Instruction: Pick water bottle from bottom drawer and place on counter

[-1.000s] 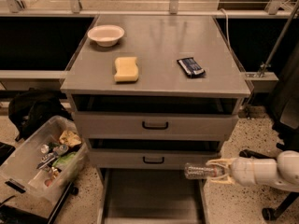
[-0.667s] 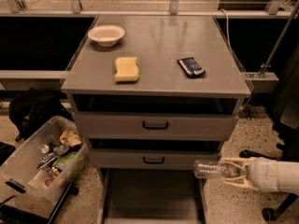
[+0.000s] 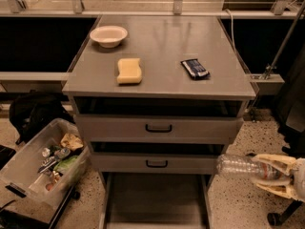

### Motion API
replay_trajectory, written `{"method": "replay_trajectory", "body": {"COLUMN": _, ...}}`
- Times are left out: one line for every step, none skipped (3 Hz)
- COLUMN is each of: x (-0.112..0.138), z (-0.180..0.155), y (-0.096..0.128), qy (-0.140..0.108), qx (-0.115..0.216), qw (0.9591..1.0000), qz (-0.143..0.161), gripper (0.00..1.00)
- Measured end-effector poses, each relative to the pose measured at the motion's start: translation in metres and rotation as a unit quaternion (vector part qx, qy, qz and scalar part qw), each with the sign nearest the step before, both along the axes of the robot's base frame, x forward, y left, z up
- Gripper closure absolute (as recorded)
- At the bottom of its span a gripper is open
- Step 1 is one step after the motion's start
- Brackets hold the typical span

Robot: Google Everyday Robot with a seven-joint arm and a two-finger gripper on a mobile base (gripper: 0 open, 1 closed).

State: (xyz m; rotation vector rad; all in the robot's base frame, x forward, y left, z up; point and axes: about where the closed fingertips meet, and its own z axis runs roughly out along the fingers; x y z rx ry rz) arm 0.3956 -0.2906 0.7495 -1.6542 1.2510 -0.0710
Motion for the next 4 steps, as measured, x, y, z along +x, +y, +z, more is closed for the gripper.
{"method": "replay_trajectory", "body": {"x": -0.015, "z": 0.034, "y": -0.004, "qy": -0.024, "qx": -0.01, "qw": 0.9996, "qz": -0.006, "gripper": 1.0}}
{"method": "replay_trajectory", "body": {"x": -0.024, "z": 0.053, "y": -0.006, "qy": -0.037, "qx": -0.016, "qw": 0.9991, "qz": -0.009, "gripper": 1.0}}
{"method": "replay_trajectory", "body": {"x": -0.028, "z": 0.063, "y": -0.007, "qy": -0.045, "qx": -0.02, "qw": 0.9988, "qz": -0.011, "gripper": 1.0}}
{"method": "replay_trajectory", "body": {"x": 0.005, "z": 0.131, "y": 0.014, "qy": -0.11, "qx": -0.017, "qw": 0.9937, "qz": 0.007, "gripper": 1.0}}
